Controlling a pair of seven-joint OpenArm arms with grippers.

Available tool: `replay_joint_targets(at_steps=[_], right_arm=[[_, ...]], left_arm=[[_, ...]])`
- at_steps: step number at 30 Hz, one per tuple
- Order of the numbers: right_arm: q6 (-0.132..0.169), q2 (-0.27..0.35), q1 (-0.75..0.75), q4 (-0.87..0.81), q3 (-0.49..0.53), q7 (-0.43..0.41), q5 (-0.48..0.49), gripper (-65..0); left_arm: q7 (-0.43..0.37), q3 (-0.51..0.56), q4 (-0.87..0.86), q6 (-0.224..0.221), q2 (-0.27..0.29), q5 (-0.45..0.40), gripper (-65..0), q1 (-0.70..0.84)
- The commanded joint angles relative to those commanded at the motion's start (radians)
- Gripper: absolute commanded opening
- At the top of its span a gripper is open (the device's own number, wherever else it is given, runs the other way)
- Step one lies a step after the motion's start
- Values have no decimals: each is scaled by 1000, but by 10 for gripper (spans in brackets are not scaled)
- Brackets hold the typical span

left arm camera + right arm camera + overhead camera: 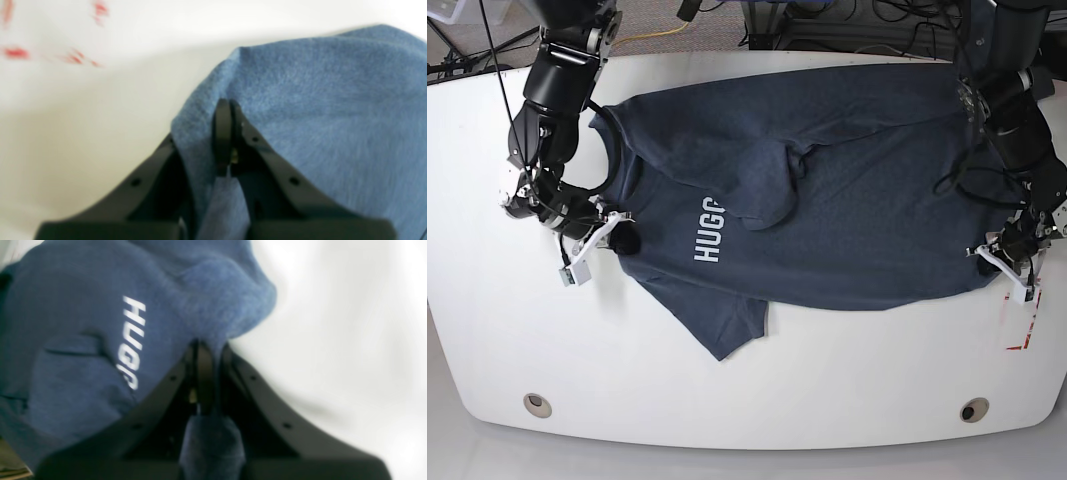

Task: Fold the T-shirt properly
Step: 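Lift the grasped edge and fold it over toward the collar edge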

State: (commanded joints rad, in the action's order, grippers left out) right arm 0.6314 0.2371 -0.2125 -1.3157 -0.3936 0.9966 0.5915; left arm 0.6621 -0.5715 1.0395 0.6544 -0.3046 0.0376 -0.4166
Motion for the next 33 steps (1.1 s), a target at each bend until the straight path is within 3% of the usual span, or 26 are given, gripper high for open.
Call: replay_joint_targets(at_steps=[4,14,17,22,25,28,33], right_arm=[[0,34,-5,-20,0,-2,0,-650],[0,138,-233,-12,12,41,-5,-650],[0,183,-328,-11,87,54,-3,-650],[0,256,-526,-11,213,54,0,-650],[2,293,-684,32,287,54,0,-650],[2,308,-829,84,334,57,2,-650],[3,318,-1000,87,384,75,2,-650]], left_arm=[[68,2,163,0,38,0,-650,51],[258,8,546,-2,167,-6,-650,57],[313,9,635,-2,184,-6,-650,8],[399,3,740,-3,180,-6,-650,-112],[456,5,809,-58,166,-8,-650,-213],[505,9,830,-74,137,-8,-650,-325],[514,20,824,-74,87,-3,-650,-502]])
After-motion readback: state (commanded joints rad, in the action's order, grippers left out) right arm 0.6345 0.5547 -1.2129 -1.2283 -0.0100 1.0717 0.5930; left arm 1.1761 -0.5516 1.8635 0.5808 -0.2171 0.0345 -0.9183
